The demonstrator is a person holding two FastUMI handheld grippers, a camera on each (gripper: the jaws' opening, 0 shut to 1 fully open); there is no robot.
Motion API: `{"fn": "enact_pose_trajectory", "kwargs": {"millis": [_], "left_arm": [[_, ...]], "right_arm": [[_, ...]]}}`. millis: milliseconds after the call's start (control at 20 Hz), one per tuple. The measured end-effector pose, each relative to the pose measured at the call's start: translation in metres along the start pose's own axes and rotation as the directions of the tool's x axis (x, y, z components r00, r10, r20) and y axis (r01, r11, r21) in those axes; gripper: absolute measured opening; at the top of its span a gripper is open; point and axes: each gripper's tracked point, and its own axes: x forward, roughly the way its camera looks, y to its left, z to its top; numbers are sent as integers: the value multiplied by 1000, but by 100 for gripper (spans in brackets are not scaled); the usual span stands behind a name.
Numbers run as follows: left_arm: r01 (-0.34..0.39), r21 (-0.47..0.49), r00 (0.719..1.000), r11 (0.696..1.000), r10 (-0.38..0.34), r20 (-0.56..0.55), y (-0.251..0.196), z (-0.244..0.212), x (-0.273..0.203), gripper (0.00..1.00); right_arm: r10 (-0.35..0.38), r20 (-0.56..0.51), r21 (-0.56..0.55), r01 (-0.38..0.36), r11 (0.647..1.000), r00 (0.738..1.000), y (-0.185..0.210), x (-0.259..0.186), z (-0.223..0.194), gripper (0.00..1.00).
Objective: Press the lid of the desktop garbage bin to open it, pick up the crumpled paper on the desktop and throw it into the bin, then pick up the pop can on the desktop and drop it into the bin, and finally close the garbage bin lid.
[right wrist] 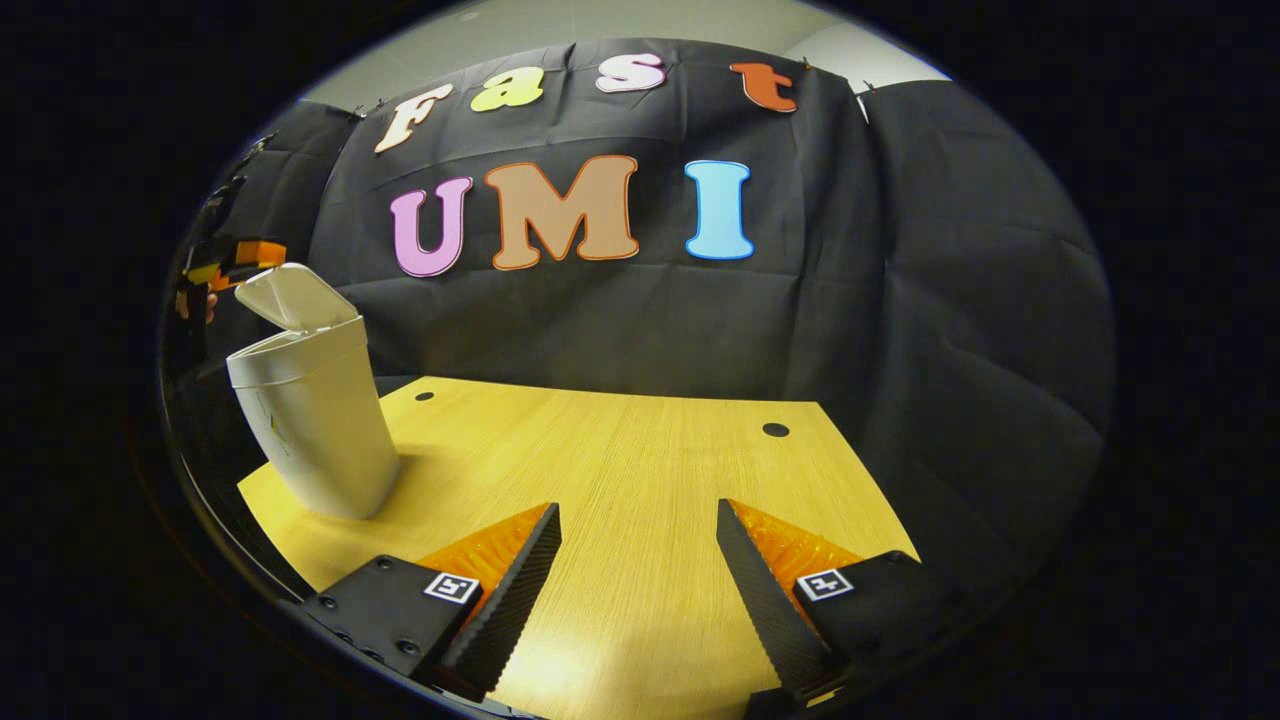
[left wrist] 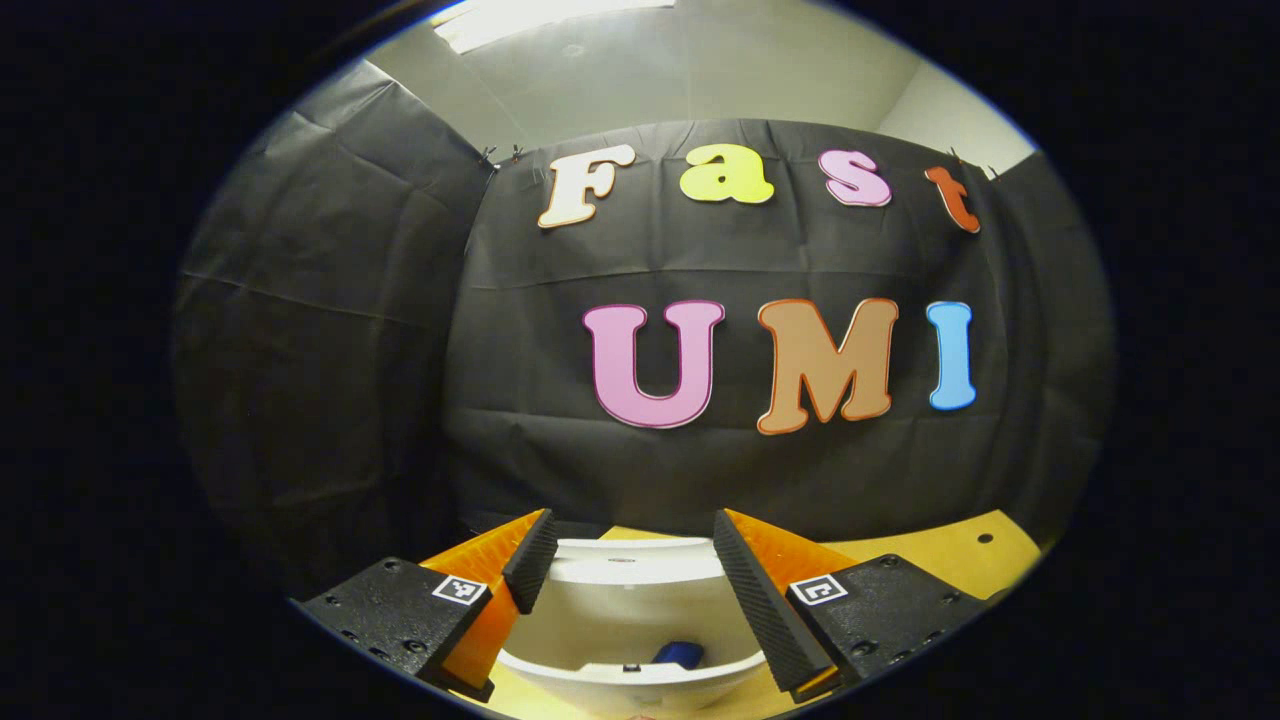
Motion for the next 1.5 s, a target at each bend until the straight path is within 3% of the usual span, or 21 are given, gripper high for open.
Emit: {"fn": "enact_pose_trajectory", "kwargs": {"millis": [200, 400, 500, 600, 700, 850, 1100, 1300, 1500], "left_arm": [[10, 5, 1000, 1000, -9, -27, 0, -33, -8, 94], [33, -33, 986, 999, -38, -162, -3, -83, -13, 94], [47, -23, 993, 999, -49, -106, -5, -68, -9, 99], [63, 21, 984, 998, -58, -166, -5, -90, -14, 95], [76, -23, 987, 997, -79, -143, -6, -85, -14, 97], [107, -18, 990, 994, -108, -94, -7, -82, -14, 95], [92, -34, 996, 995, -92, -10, -16, -51, -13, 93], [186, 0, 977, 983, -185, 102, -62, -7, -30, 93], [320, -32, 938, 947, -312, 148, -130, 9, -58, 92]], "right_arm": [[24, -22, -40, -24, 999, 999, 7, 5, -2, 99], [56, -19, -86, -57, 995, 998, 21, 4, -2, 99], [66, -24, -113, -68, 991, 998, 24, 1, -4, 99], [80, -27, -129, -83, 988, 996, 27, -4, -7, 99], [88, -13, -126, -89, 988, 996, 29, -10, -7, 99], [101, -12, -110, -102, 989, 995, 30, -12, -8, 99], [65, 65, -69, -60, 996, 996, 18, -26, 23, 99], [22, 197, 16, -26, 1000, 980, 8, -39, 77, 99], [-24, 311, 94, -6, 996, 950, -2, -61, 117, 99]]}}
